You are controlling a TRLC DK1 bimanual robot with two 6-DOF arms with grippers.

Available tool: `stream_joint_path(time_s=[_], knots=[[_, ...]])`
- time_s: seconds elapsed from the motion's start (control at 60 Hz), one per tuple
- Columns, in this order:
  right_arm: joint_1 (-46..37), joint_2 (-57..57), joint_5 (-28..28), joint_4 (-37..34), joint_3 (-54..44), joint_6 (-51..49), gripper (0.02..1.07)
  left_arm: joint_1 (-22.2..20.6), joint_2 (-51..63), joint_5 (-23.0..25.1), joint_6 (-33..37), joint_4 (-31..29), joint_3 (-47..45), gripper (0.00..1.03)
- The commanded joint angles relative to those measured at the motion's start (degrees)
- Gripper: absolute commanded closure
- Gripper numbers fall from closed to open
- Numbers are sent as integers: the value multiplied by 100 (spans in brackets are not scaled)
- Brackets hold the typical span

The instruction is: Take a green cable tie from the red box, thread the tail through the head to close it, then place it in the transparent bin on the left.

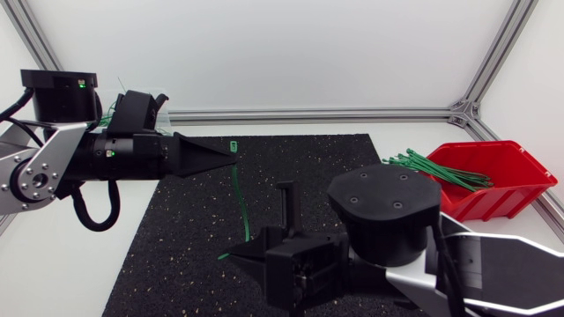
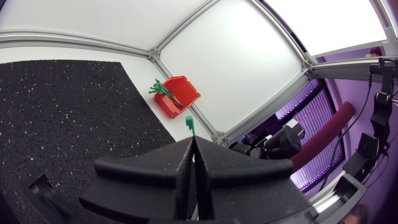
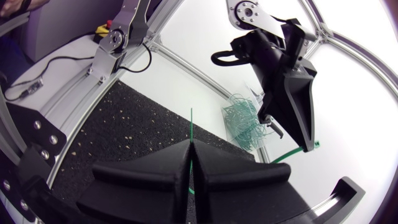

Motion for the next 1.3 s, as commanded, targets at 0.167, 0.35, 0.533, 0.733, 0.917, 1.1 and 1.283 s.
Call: stream_joint_path(time_s=[0.167, 0.35, 0.533, 0.733, 0.917, 1.1, 1.283], knots=[[-9, -696, -370, -543, 56, 1725, 101, -136, -656, -76, -232, 123, -402, 100], [17, -854, -906, -1334, 469, 2929, 101, -145, -928, -84, -425, 290, -595, 100], [97, -889, -1135, -2239, 961, 3509, 101, -242, -1166, -111, -672, 554, -885, 100], [88, -792, -1715, -3206, 1462, 3825, 101, -286, -1385, -146, -856, 826, -1175, 100], [-27, -740, -1803, -3557, 1752, 4142, 101, -303, -1377, -199, -856, 896, -1166, 100], [-281, -423, -2576, -4322, 2121, 4159, 102, -286, -1297, -207, -856, 984, -1175, 100], [-413, -344, -3077, -4533, 2253, 4212, 102, -268, -1254, -225, -856, 1002, -1175, 100]])
